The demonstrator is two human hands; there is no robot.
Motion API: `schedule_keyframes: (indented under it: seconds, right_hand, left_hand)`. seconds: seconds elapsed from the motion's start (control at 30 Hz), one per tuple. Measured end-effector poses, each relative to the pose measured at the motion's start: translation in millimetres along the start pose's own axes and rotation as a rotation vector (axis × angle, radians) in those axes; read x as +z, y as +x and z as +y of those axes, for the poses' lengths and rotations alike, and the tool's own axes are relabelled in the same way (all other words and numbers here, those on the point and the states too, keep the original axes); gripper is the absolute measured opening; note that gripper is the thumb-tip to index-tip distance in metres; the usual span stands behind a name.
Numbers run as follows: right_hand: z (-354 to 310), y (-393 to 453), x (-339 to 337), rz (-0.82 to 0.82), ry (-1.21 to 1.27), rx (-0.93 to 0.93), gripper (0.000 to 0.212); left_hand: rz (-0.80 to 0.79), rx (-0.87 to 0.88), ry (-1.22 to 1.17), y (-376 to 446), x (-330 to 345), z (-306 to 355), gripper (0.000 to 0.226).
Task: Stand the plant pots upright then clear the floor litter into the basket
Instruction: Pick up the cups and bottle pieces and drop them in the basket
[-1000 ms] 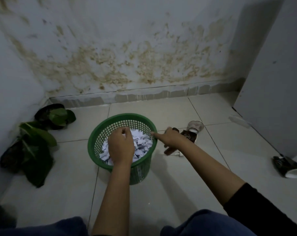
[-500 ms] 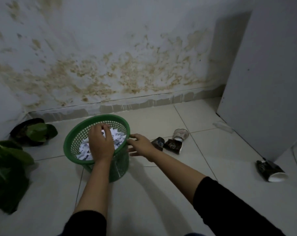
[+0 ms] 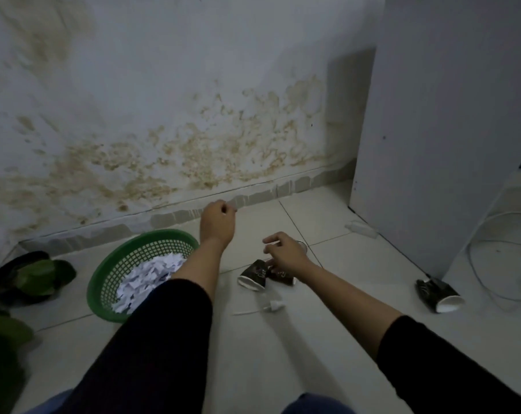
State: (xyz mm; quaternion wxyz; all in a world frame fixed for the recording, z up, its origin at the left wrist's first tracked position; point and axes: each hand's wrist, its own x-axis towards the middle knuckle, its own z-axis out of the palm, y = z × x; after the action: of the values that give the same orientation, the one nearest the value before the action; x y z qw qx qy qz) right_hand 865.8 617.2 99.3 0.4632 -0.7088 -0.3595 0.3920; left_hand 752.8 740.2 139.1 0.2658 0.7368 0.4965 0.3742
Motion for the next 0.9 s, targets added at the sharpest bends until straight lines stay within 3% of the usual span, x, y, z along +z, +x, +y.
schedule_keyframes:
  seconds: [0.1, 0.23, 0.47, 0.6, 0.8, 0.9]
  right_hand:
    - [-13, 6, -27, 0.029, -0.028, 0.039, 0.018]
    - [-23, 22, -50, 0.086, -0.091, 0.038, 0.023]
    - [6, 29, -62, 0.097, -0.229, 0.158, 0.017]
    - [12, 40, -63, 0.098, -0.319, 0.273, 0.025]
    - [-1, 68, -55, 0.122, -0.445, 0.382, 0.026]
    - [-6, 78, -46, 0.116, -0.527, 0.427, 0.029]
  left_hand:
    - [-0.129, -0.096, -0.062, 10, 20, 29, 0.022]
    - [-0.262, -0.092, -0.052, 27, 39, 32, 0.027]
    - [-0.404, -0.268, -0.061, 19, 83, -35, 0.025]
    - [-0.512, -0.379, -0.058, 16, 115, -66, 0.028]
    - [-0.588, -0.366, -0.006, 6, 144, -69, 0.031]
    - [-0.609, -0.395, 0.132, 0, 148, -83, 0.034]
